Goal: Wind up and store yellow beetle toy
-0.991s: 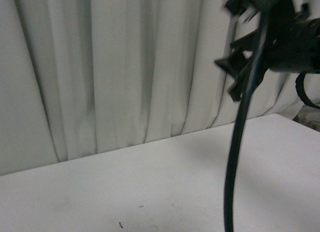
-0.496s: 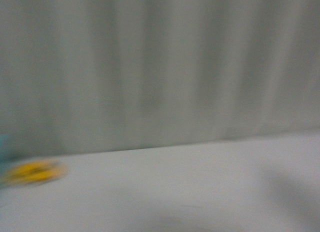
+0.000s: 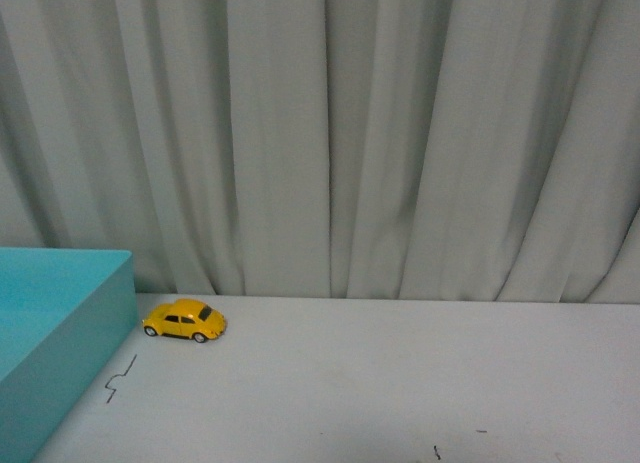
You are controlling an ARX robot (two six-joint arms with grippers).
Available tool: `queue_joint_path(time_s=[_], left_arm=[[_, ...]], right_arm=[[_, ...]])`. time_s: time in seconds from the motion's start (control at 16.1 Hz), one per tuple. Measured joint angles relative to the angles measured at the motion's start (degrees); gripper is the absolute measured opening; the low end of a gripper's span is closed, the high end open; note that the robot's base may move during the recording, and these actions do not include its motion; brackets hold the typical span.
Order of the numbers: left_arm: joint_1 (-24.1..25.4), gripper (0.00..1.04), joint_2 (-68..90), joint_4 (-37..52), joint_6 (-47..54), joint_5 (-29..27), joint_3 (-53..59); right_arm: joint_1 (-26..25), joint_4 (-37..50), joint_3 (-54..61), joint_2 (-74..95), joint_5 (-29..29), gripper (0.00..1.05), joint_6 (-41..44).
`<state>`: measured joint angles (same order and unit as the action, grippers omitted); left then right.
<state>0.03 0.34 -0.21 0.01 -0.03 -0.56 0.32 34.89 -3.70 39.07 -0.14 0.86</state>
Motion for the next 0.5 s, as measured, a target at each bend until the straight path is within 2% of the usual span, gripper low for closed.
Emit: queue_joint_path(time_s=[0.06, 0.12, 0.5], left_arm=[[0.0, 0.98, 0.0, 0.0, 0.0, 0.0, 0.0], [0.0, 0.98, 0.0, 0.0, 0.0, 0.0, 0.0], [0.0, 0.98, 0.0, 0.0, 0.0, 0.0, 0.0]], right_arm=[[0.0, -2.0, 0.7, -2.7, 0.0, 0.02, 0.0], [0.0, 1.6, 2.4, -2.8, 0.0, 0.02, 0.0], [0.0, -11.4, 3.1, -15.3, 0.0, 0.02, 0.0]])
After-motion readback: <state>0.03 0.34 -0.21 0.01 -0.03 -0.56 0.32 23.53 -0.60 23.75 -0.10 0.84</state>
